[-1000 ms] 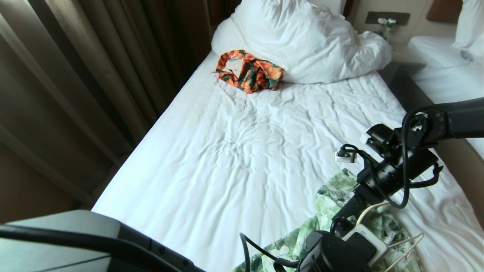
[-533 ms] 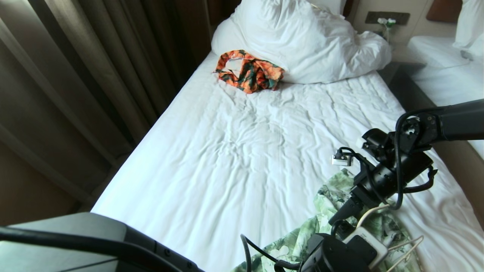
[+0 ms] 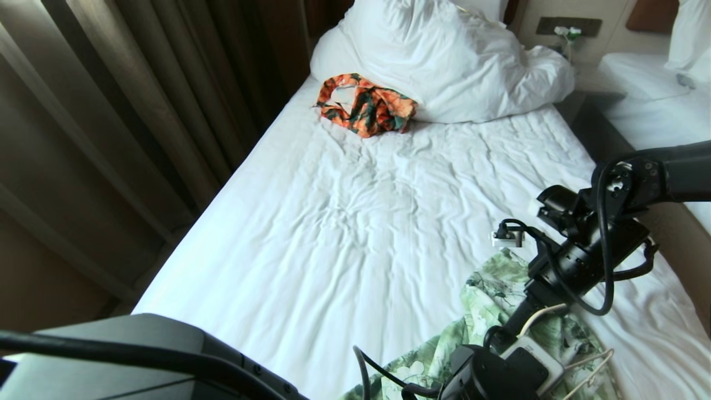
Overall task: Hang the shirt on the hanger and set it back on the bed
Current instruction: Hook the other side of the shirt onto the hanger
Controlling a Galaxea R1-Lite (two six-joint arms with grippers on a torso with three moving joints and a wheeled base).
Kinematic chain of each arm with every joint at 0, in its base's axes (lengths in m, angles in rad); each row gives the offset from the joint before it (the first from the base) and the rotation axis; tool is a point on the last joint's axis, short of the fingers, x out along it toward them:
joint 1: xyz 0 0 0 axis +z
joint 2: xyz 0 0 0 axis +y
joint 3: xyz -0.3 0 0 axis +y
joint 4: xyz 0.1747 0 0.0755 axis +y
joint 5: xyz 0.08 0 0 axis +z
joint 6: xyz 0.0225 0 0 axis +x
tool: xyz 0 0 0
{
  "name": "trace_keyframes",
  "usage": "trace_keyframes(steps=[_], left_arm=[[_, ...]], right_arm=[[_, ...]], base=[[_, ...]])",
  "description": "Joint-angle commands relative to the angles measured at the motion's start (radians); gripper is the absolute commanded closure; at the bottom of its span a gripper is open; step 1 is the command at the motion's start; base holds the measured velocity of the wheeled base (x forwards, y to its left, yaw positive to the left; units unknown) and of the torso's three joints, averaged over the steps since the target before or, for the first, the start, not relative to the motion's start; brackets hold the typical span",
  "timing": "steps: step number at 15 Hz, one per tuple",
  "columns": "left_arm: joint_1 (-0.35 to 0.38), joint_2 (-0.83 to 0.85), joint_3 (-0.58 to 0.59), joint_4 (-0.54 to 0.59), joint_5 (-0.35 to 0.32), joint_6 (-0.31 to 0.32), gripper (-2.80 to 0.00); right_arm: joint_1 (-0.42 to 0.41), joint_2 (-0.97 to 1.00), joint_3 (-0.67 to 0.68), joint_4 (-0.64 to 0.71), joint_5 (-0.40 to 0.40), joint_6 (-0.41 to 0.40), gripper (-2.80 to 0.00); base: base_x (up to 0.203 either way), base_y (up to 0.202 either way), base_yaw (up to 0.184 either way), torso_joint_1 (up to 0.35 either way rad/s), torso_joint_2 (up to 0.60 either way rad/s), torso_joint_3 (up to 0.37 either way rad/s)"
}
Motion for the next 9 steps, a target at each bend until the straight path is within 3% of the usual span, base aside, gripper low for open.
trace_keyframes(steps=[1,9], left_arm=[[0.000,0.000,-0.002,-0.015,0.002,0.001,0.00],[0.000,-0.012,0.022,-0.062,0.012,0.002,0.00]], right_arm=[[0.010,0.025,0.001,0.003,0.001,-0.003,-2.80],[0.013,0.085,0.001,-0.006,-0.060,-0.005,-2.80]], base=[[0.000,0.000,0.000,0.000,0.00,0.000],[0.000,0.000,0.000,0.000,0.00,0.000]])
